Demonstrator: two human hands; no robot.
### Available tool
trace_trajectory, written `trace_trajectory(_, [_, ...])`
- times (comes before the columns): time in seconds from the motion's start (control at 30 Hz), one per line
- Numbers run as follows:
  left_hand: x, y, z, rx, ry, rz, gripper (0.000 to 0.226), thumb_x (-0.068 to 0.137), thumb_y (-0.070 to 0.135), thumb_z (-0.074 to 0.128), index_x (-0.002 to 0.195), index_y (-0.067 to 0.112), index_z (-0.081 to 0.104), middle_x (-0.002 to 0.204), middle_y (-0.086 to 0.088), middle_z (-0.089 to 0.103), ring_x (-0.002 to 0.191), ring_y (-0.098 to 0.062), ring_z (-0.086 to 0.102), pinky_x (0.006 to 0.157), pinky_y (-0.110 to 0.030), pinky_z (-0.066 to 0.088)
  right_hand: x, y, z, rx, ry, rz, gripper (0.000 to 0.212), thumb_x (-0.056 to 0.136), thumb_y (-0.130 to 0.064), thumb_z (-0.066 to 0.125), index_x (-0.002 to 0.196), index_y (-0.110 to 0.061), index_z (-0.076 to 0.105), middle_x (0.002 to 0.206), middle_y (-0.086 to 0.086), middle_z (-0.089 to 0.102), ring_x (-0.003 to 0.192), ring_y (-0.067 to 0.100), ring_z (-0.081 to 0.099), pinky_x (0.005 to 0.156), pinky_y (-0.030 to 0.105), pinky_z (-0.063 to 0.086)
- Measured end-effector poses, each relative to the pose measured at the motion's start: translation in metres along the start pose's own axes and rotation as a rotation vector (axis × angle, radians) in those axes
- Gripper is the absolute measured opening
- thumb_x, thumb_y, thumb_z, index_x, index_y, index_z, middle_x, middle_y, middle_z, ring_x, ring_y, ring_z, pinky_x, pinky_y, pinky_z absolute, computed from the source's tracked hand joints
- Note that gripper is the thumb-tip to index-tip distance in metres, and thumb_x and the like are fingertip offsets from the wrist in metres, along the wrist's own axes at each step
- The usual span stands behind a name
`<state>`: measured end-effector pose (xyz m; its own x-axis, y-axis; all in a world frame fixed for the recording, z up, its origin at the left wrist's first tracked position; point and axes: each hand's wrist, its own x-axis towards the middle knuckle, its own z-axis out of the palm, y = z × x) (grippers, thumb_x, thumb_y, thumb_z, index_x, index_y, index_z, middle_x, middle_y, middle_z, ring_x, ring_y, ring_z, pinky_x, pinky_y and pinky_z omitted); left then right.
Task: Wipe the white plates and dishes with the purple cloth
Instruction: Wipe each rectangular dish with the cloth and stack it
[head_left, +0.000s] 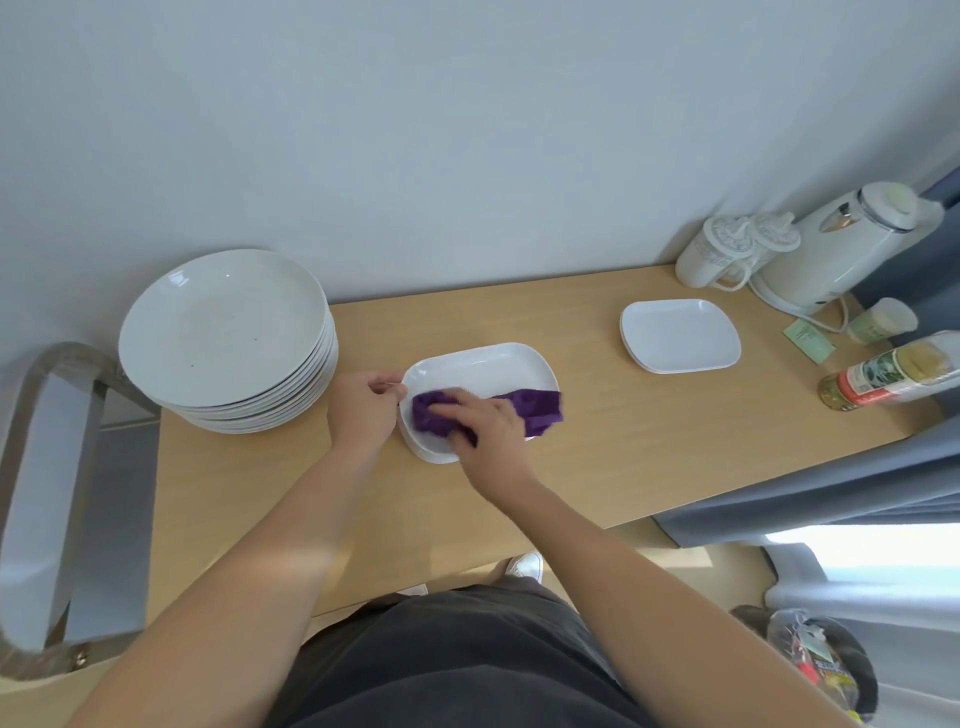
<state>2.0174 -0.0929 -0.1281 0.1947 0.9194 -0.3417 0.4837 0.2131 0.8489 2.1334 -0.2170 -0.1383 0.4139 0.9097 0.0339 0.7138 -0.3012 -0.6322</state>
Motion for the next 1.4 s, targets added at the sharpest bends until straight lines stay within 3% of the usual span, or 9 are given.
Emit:
trace_trajectory(0.1, [-0.001, 0.002, 0.000, 0.066, 0.010, 0.035, 0.015, 0.086, 0.011, 0.069, 0.098, 0.017, 0.076, 0.083, 0.002, 0.071, 0.083, -0.022, 0.070, 0.080, -0.033, 0.054, -0.011, -0.010, 0.000, 0.101, -0.086, -0.051, 0.037, 0.079, -0.013, 0.056, 0.106, -0.028, 0.076, 0.121, -0.024, 0.066, 0.090, 0.024, 0.050, 0.091, 0.038, 0.041])
trace_trajectory(0.27, [-0.007, 0.001, 0.001, 0.125, 0.032, 0.093, 0.019, 0.089, 0.011, 0.067, 0.105, 0.014, 0.076, 0.093, 0.002, 0.073, 0.086, -0.017, 0.067, 0.079, -0.027, 0.048, -0.017, 0.009, -0.040, 0.168, -0.241, -0.053, 0.028, 0.073, -0.001, 0.062, 0.085, -0.021, 0.077, 0.103, -0.020, 0.069, 0.091, 0.012, 0.050, 0.090, 0.019, 0.040])
trace_trajectory(0.43, [-0.004, -0.001, -0.001, 0.092, -0.008, 0.064, 0.018, 0.087, 0.010, 0.067, 0.100, 0.018, 0.076, 0.091, 0.005, 0.073, 0.086, -0.019, 0.071, 0.084, -0.035, 0.055, -0.012, 0.050, -0.076, 0.044, 0.078, 0.097, 0.026, 0.067, 0.005, 0.062, 0.070, -0.018, 0.073, 0.087, -0.017, 0.072, 0.084, 0.001, 0.051, 0.077, 0.027, 0.044])
trace_trajectory(0.53, [-0.002, -0.003, -0.001, 0.078, -0.017, 0.053, 0.019, 0.085, 0.012, 0.068, 0.101, 0.019, 0.077, 0.090, 0.006, 0.074, 0.085, -0.018, 0.071, 0.087, -0.042, 0.057, -0.004, 0.047, -0.081, 0.047, 0.183, 0.254, 0.031, 0.074, 0.006, 0.055, 0.081, -0.016, 0.075, 0.095, -0.013, 0.072, 0.091, -0.002, 0.052, 0.072, 0.018, 0.036])
trace_trajectory(0.63, [-0.002, -0.004, -0.002, 0.056, -0.029, 0.036, 0.018, 0.085, 0.013, 0.069, 0.100, 0.020, 0.076, 0.089, 0.007, 0.074, 0.085, -0.017, 0.071, 0.087, -0.043, 0.057, 0.000, 0.034, -0.054, -0.112, 0.157, 0.330, 0.039, 0.085, -0.001, 0.049, 0.105, -0.025, 0.073, 0.124, -0.019, 0.062, 0.106, 0.024, 0.044, 0.085, 0.034, 0.037])
trace_trajectory(0.87, [0.000, -0.005, -0.004, -0.053, -0.048, -0.014, 0.016, 0.085, 0.009, 0.071, 0.089, 0.024, 0.074, 0.085, 0.003, 0.074, 0.079, -0.018, 0.073, 0.086, -0.042, 0.059, 0.018, 0.007, -0.020, -0.326, 0.037, 0.425, 0.060, 0.096, 0.000, 0.042, 0.147, -0.032, 0.045, 0.159, -0.014, 0.028, 0.129, 0.030, 0.031, 0.106, 0.040, 0.030])
trace_trajectory(1.07, [-0.003, -0.001, -0.006, -0.198, -0.067, -0.065, 0.017, 0.087, 0.001, 0.069, 0.102, 0.007, 0.075, 0.090, -0.003, 0.074, 0.084, -0.016, 0.071, 0.083, -0.029, 0.059, 0.040, -0.027, 0.005, -0.215, -0.017, 0.346, 0.058, 0.098, -0.010, 0.045, 0.150, -0.035, 0.038, 0.161, -0.011, 0.021, 0.135, 0.031, 0.027, 0.106, 0.039, 0.027])
trace_trajectory(1.27, [-0.002, -0.008, -0.005, -0.210, -0.081, -0.056, 0.035, 0.081, 0.000, 0.070, 0.073, 0.033, 0.077, 0.086, 0.000, 0.077, 0.090, -0.020, 0.073, 0.090, -0.044, 0.058, 0.025, -0.030, 0.022, -0.098, 0.016, 0.088, 0.041, 0.095, -0.005, 0.052, 0.125, -0.026, 0.070, 0.140, -0.003, 0.054, 0.118, 0.038, 0.044, 0.093, 0.049, 0.041])
trace_trajectory(1.4, [-0.002, -0.008, -0.003, -0.158, -0.063, -0.018, 0.024, 0.082, 0.009, 0.071, 0.079, 0.032, 0.077, 0.084, 0.003, 0.077, 0.087, -0.017, 0.073, 0.087, -0.044, 0.059, 0.031, -0.019, 0.012, -0.174, -0.027, 0.033, 0.040, 0.095, -0.006, 0.052, 0.125, -0.026, 0.069, 0.140, -0.001, 0.055, 0.114, 0.039, 0.044, 0.095, 0.050, 0.039])
